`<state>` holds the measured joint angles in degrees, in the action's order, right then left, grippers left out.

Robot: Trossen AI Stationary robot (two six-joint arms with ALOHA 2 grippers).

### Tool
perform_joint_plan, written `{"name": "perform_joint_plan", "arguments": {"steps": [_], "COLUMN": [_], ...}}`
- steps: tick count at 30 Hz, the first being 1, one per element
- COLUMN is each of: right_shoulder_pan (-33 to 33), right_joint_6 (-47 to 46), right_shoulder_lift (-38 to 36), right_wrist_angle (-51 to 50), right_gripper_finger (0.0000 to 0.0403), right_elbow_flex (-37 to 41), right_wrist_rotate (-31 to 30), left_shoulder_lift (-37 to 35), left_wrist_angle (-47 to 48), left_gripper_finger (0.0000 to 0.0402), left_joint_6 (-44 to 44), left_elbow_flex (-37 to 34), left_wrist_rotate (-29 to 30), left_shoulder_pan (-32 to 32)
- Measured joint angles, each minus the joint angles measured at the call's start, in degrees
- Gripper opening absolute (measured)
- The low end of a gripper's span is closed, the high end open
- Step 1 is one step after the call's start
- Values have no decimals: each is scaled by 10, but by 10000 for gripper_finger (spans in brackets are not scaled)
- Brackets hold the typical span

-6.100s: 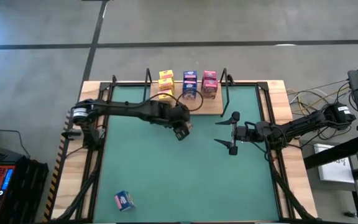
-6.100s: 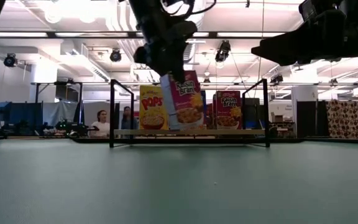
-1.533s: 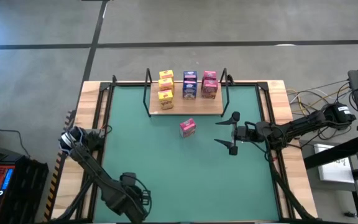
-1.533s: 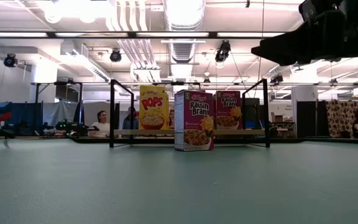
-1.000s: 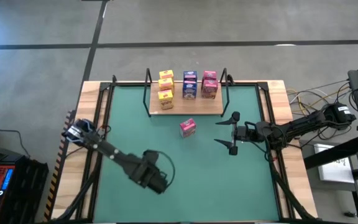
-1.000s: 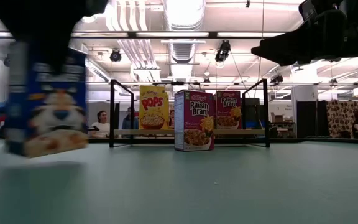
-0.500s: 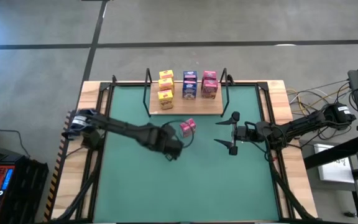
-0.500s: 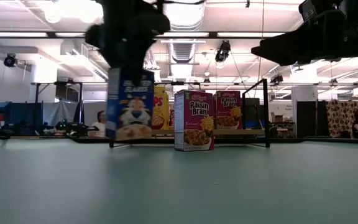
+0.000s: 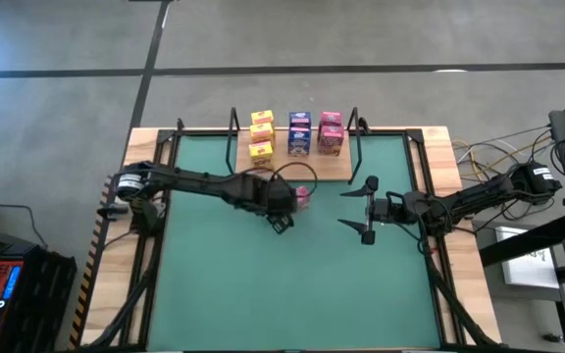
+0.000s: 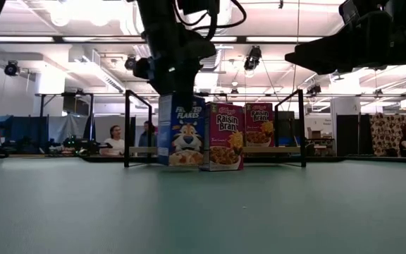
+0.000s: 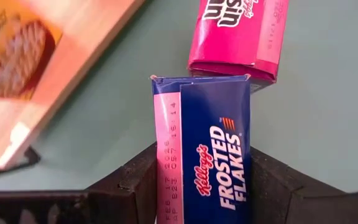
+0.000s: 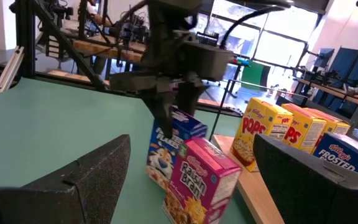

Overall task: Stack cereal on shelf
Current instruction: Put the blue cereal box on the shelf aligned with the other blue cereal boxes

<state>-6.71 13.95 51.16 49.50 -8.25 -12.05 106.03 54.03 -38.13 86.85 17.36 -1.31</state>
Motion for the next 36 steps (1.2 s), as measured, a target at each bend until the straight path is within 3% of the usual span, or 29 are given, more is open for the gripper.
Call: {"name": "perform_joint_plan", "arguments": {"steps": [21, 36], "right_shoulder_pan": [0, 0], "right_joint_6": [0, 0], "right_shoulder_lift": [0, 0], "right_wrist_angle": [0, 0], "right_gripper_finger": [327, 327], "right_elbow_flex": [0, 0], "right_wrist_rotate": [0, 0], "left_shoulder_lift": [36, 15], "left_wrist_angle": [-177, -166], "left_gripper_finger": [169, 169], "left_joint_6": [117, 179], "left_elbow_flex": [-5, -5], "left_wrist_rotate": [-38, -43], "left_shoulder_pan": [58, 75]}}
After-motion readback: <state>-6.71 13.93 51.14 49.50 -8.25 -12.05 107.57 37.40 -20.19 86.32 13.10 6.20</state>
